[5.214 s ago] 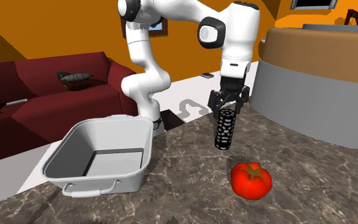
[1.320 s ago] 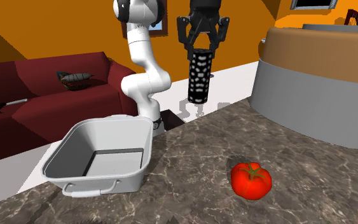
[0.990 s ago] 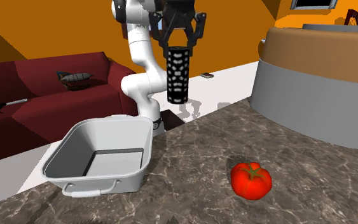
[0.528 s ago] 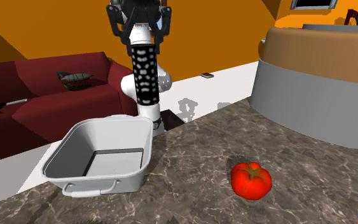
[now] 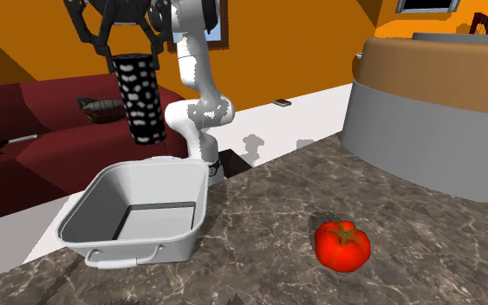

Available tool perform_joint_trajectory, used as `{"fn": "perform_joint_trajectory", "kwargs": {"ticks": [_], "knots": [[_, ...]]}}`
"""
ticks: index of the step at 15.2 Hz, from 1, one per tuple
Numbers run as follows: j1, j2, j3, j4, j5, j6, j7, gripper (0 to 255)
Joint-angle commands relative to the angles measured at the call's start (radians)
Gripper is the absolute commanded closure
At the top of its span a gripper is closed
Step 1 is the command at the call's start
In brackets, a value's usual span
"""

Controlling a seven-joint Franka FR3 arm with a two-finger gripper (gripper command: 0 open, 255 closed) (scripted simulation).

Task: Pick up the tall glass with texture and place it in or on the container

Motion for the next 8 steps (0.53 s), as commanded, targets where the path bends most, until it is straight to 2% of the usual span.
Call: {"fn": "perform_joint_trajectory", "kwargs": {"ticks": [1,8], "knots": [[-0.017,0.041,-0.048,0.057,-0.004,-0.012,-0.071,255],[-0.020,-0.014,-0.042,-0.098,-0.016,0.089,-0.056,255]]}}
